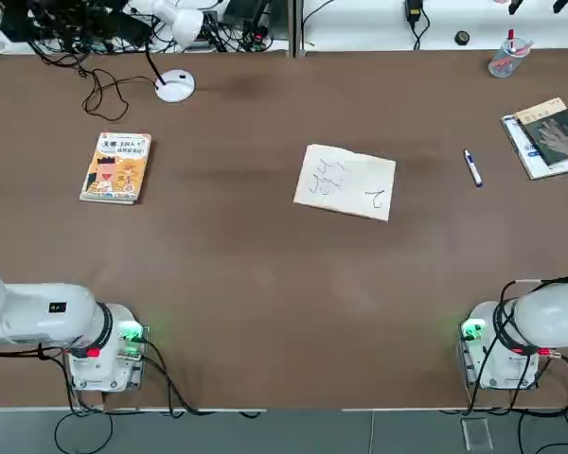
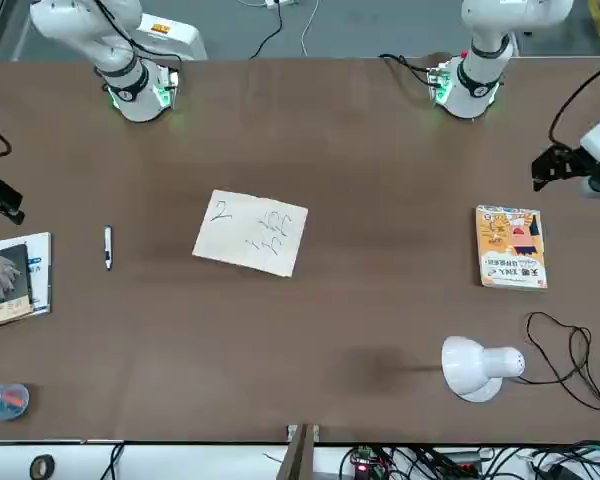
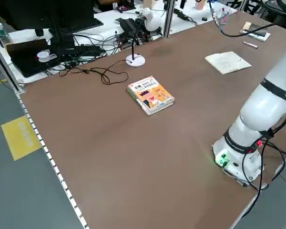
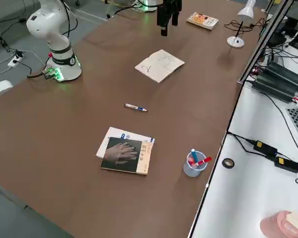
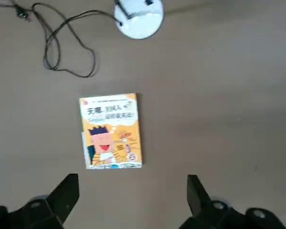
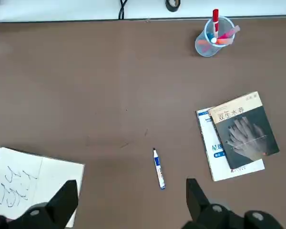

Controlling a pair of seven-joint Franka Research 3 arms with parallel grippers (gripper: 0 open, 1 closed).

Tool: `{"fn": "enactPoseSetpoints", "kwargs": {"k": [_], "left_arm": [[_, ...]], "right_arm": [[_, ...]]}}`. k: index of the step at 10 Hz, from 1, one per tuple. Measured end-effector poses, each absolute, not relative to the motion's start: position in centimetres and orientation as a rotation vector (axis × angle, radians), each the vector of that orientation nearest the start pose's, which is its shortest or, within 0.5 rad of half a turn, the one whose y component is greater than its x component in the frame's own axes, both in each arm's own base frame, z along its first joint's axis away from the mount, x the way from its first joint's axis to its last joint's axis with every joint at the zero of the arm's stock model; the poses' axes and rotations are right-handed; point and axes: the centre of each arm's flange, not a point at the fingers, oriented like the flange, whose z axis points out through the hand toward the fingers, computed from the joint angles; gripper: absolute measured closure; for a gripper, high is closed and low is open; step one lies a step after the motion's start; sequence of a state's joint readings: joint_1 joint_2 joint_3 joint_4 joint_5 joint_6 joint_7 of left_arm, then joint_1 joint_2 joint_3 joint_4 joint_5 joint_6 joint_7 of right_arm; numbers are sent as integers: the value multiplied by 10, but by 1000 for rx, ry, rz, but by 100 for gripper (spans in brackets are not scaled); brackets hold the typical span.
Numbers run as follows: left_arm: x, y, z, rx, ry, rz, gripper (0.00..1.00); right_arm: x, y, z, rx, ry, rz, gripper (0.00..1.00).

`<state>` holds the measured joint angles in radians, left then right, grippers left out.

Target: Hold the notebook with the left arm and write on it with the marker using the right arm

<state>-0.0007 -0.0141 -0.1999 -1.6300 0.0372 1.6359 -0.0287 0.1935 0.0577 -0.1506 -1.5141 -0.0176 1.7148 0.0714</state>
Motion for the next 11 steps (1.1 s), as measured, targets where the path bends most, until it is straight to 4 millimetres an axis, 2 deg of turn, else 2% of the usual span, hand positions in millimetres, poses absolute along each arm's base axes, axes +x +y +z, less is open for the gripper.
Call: {"fn": "enactPoseSetpoints", "kwargs": {"k": [3,7,11], "left_arm": [[531,-175,608,-3095,311,-41,0],[505,-273,589,-3074,507,6,0],[483,-336,557,-3099,669,135,0]], "right_arm": [[586,25,633,-3151,44,-229,0],[586,25,633,-3152,46,-229,0],[587,25,633,-3151,46,-231,0]]}}
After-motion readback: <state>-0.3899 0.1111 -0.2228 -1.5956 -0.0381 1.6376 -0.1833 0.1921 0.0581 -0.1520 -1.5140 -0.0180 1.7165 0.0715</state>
